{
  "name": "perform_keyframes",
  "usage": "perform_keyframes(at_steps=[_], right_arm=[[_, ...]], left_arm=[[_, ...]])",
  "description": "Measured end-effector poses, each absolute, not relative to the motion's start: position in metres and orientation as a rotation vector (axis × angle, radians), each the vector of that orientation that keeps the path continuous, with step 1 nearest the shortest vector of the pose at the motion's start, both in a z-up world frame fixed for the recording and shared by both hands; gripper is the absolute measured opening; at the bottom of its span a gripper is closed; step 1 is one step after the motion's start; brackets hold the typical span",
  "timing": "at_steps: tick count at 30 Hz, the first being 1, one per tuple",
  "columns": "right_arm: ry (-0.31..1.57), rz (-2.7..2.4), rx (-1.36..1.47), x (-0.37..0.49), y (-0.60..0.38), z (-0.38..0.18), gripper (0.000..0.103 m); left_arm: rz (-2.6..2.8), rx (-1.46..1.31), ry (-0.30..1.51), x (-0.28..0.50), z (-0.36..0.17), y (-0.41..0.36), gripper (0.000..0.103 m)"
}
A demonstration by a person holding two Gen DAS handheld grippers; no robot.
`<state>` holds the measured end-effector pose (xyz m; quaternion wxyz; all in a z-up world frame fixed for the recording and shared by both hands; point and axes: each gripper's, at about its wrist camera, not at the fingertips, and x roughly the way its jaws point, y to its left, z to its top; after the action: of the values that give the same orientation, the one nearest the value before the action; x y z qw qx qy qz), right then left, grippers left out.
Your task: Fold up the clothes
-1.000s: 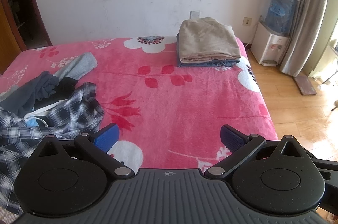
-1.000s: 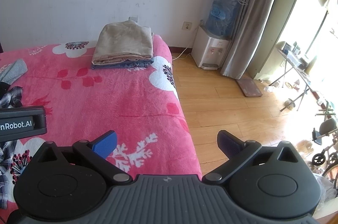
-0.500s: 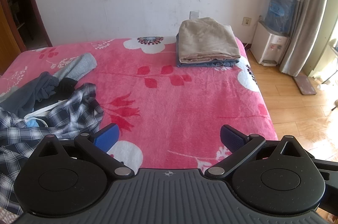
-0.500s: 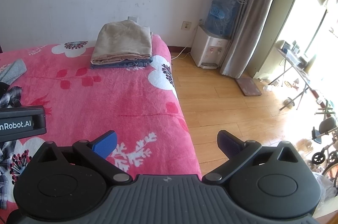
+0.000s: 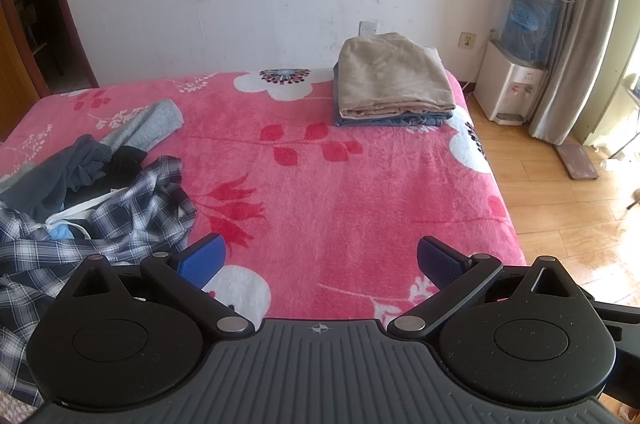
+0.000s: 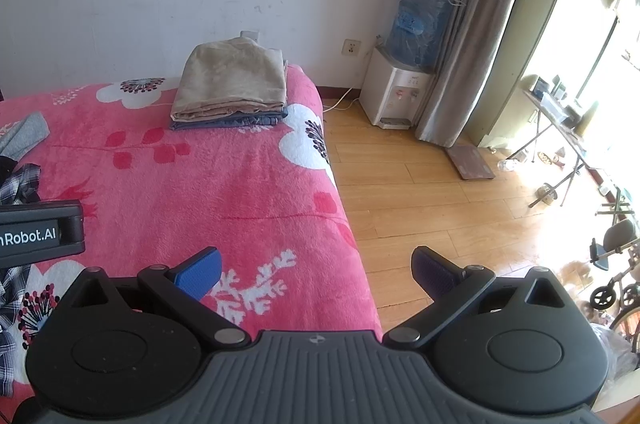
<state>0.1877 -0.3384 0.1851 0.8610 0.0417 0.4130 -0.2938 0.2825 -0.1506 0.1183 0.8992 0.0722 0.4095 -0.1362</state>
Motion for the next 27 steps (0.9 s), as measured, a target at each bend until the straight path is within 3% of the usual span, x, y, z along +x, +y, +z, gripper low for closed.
perform_keyframes(at_steps=[27], right_arm=[[0.875, -0.616, 0.086, 0.1904, -0.3352, 0.1815, 0.103]], left_arm=[[-0.282, 0.151, 0.857, 0.2826, 0.1145, -0.1505, 0.103]])
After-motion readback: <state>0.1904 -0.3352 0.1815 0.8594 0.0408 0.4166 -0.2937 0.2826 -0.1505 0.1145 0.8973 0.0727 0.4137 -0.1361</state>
